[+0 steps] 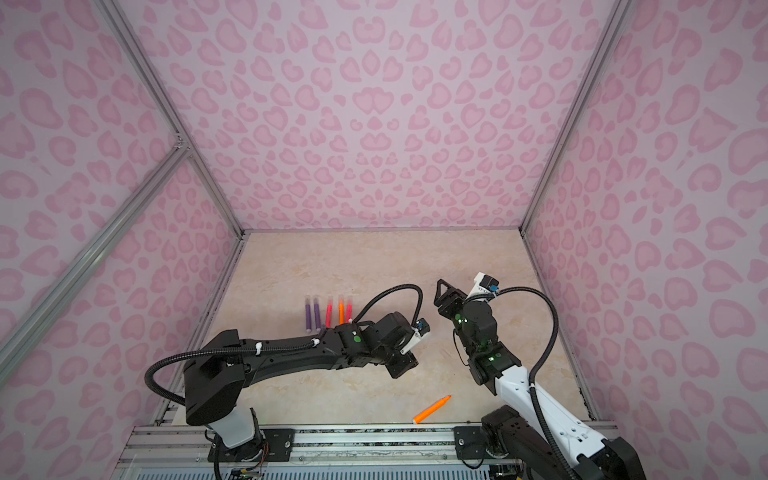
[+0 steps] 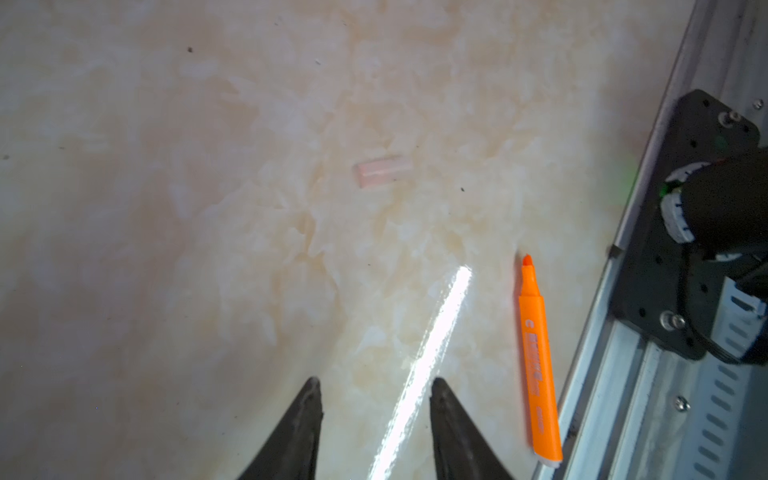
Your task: Insert the pens into the pen caps
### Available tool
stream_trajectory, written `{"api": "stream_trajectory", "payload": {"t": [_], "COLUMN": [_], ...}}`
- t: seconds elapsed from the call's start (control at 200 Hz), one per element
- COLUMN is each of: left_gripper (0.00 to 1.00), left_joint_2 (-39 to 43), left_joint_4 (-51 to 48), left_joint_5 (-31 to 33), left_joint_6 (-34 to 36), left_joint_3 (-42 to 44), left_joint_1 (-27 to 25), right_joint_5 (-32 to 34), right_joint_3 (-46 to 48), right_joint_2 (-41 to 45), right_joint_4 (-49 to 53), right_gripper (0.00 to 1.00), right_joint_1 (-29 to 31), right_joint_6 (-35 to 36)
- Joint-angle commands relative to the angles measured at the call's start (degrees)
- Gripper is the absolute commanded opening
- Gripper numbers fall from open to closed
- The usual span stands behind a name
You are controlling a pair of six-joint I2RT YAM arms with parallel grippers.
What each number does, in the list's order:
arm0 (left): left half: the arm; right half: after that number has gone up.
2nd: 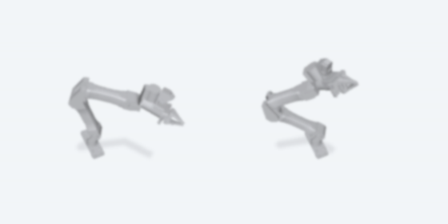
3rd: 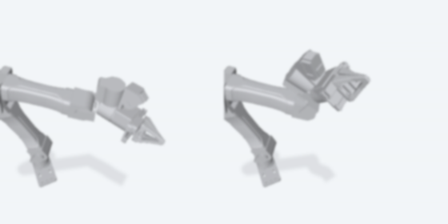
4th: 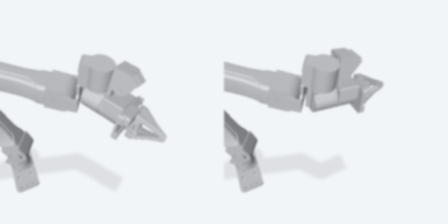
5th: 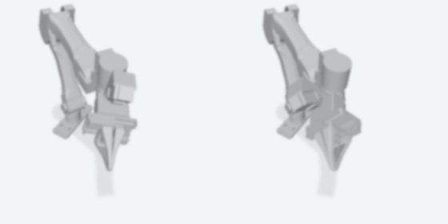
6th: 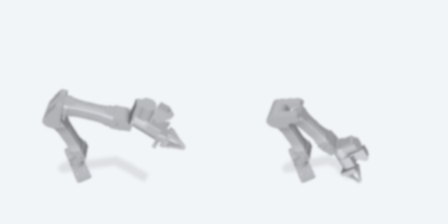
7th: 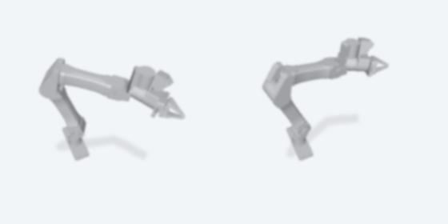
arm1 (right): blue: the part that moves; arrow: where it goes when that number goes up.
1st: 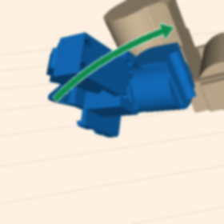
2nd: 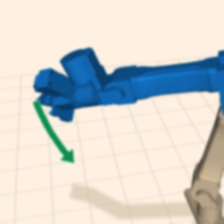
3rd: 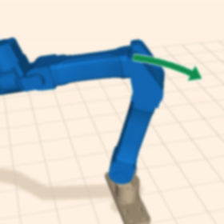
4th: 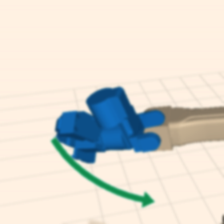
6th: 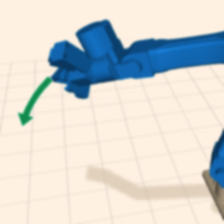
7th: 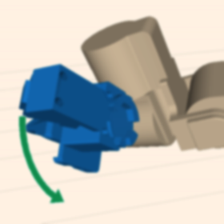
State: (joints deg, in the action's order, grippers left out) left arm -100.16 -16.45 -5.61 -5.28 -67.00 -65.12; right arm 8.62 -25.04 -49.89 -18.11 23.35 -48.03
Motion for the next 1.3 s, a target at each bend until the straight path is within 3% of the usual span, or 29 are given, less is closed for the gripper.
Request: {"api": "stream_trajectory", "payload": {"t": [0.0,0.22,0.355,0.585,1.085,1.255,1.295], "left_gripper": [0.45,0.45,0.46,0.46,0.44,0.37,0.32], "left_joint_2": [-2.10,-3.82,-6.60,-12.90,-20.28,-22.50,-22.87], "left_joint_4": [-0.49,-2.74,-6.29,-11.97,-16.92,-18.59,-18.74], "left_joint_5": [-5.61,-6.79,-8.59,-3.63,-0.07,2.57,3.05], "left_joint_6": [4.21,7.69,8.44,9.54,9.84,10.26,10.28], "left_joint_3": [-1.21,-3.02,-6.10,-12.51,-18.39,-19.87,-19.98], "left_joint_1": [-1.00,-6.32,-7.37,-11.56,-13.64,-14.42,-14.42], "right_joint_5": [4.85,6.79,3.50,-3.91,-3.67,-3.53,-3.55], "right_joint_3": [1.81,3.77,2.93,3.32,5.53,6.03,6.14], "right_joint_2": [4.21,11.54,11.50,10.23,15.65,16.90,17.16], "right_joint_4": [3.05,8.71,11.79,12.29,12.30,12.40,12.39], "right_gripper": [0.71,0.71,0.70,0.70,0.70,0.70,0.70], "right_joint_1": [-1.30,-8.27,-14.20,-23.05,-23.53,-23.58,-23.53], "right_joint_6": [0.36,0.12,0.22,-0.98,-1.54,-1.80,-1.81]}}
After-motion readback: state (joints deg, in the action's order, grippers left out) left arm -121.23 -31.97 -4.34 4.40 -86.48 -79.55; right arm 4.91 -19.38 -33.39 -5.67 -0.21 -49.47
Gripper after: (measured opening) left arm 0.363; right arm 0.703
